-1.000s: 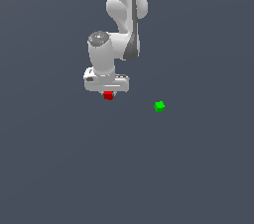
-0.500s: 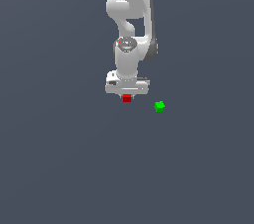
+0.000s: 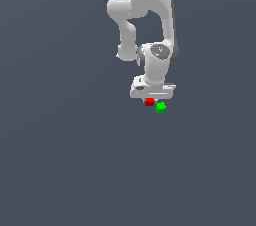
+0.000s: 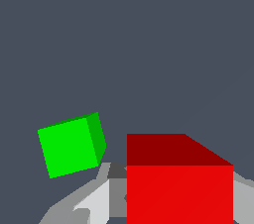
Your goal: Stack the red cube on top of the green cube.
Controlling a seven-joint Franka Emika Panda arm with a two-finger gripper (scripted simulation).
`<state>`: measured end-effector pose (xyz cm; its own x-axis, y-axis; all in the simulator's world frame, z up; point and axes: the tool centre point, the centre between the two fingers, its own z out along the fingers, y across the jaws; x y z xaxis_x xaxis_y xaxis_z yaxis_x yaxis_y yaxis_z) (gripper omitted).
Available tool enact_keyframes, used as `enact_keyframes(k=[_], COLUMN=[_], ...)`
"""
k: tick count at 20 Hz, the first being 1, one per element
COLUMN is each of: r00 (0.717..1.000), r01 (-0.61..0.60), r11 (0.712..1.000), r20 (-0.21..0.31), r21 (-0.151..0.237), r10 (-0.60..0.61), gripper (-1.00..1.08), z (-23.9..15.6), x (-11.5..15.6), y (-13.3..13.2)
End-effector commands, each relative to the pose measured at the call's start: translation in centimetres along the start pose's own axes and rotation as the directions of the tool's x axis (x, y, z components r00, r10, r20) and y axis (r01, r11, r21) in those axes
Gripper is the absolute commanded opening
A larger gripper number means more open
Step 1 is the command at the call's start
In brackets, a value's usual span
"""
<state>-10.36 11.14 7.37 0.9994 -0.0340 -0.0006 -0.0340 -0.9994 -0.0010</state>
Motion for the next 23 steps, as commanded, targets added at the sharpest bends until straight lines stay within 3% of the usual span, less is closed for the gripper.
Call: enact_keyframes(k=[1, 7, 13, 14, 23], r00=[1.0, 1.0, 1.0, 1.0, 1.0], r01=[-0.002, -0.002, -0.002, -0.002, -0.002], r11=[1.0, 1.0, 1.0, 1.0, 1.0], r20=[-0.001, -0.001, -0.001, -0.001, -0.001], r21=[0.0, -0.001, -0.001, -0.001, -0.001], r10=[0.002, 0.002, 0.002, 0.002, 0.002], gripper=[-1.0, -1.0, -1.0, 1.0, 1.0], z=[0.4, 1.1, 1.3, 1.3, 1.3], x=[0.1, 0.3, 0.5, 0.5, 0.5], y=[-2.2, -5.6, -6.7, -6.7, -6.7])
